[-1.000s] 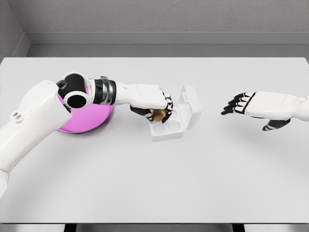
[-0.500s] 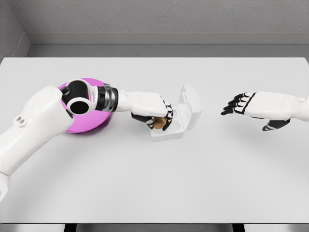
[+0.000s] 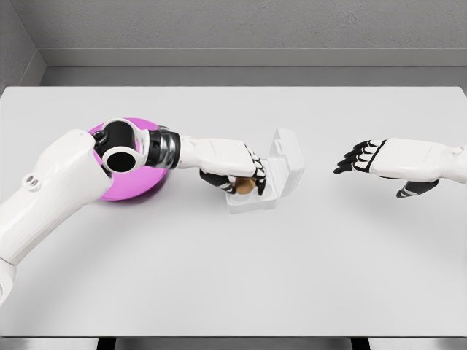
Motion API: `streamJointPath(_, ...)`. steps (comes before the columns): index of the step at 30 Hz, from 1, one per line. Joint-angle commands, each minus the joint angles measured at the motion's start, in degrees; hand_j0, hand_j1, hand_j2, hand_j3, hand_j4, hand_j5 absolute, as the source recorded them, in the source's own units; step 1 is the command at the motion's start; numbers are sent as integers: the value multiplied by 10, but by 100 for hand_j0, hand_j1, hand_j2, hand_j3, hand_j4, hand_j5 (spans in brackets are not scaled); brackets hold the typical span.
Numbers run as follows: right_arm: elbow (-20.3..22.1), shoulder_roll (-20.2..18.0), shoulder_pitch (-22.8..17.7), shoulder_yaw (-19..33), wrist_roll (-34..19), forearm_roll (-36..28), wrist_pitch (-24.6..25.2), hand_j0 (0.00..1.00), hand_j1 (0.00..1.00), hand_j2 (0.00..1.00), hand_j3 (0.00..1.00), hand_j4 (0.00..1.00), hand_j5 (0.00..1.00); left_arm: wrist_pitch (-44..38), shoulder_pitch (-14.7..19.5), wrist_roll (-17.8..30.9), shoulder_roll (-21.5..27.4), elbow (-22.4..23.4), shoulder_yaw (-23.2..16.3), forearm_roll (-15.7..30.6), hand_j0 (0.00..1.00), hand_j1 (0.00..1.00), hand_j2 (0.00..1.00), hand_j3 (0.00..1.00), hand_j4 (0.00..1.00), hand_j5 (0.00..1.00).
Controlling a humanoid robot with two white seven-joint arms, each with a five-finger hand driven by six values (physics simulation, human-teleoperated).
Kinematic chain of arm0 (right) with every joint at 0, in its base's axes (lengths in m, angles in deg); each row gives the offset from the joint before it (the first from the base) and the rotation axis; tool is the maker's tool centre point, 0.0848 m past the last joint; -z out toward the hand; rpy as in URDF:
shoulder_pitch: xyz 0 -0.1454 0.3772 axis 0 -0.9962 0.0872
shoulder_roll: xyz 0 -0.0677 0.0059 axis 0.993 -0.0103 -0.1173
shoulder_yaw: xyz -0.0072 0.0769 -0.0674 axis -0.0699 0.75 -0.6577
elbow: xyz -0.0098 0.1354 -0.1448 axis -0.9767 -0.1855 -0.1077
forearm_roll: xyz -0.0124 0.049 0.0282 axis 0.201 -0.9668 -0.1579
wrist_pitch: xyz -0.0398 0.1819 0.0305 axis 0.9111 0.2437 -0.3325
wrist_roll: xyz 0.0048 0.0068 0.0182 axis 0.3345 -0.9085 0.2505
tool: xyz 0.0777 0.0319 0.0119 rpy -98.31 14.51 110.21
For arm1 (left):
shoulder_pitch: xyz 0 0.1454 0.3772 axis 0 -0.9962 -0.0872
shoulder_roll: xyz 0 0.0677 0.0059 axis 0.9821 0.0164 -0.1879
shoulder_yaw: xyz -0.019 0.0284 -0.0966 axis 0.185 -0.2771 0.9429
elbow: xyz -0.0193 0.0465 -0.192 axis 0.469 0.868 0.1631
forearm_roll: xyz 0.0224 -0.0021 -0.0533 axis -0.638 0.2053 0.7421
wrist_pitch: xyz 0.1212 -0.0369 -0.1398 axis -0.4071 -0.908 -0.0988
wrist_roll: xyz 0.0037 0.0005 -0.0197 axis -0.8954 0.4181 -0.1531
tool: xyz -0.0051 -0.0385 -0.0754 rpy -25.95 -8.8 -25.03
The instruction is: Pack egg into the box and close the box lid
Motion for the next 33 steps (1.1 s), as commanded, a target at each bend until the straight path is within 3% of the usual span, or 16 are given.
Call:
streamJointPath(1, 0, -1, 0, 0, 0, -3, 1, 100, 100, 100, 100, 100, 100, -2, 0, 0, 1, 0, 1, 7, 71, 71, 71, 71, 71, 71)
streamJointPath(8, 0, 0, 0, -1, 0, -3, 1, 100, 100, 100, 100, 100, 100, -2, -1, 0, 7, 3, 2, 12, 91, 91, 91, 91, 91, 91)
streamJointPath(17, 0, -1, 0, 0, 0, -3, 1, 100, 100, 100, 100, 100, 100, -2, 3, 0, 11, 2, 3, 24, 100, 100, 100, 100, 100, 100)
streamJointPath(29, 4, 5, 2, 0, 0, -2, 1, 100, 100, 100, 100, 100, 100, -2, 3, 0, 30, -1, 4, 42, 100, 100, 100, 100, 100, 100)
streamJointPath(33, 3, 7, 3, 0, 0, -1, 1, 100, 100, 100, 100, 100, 100, -2, 4, 0, 47, -3, 6, 69, 100, 100, 100, 100, 100, 100)
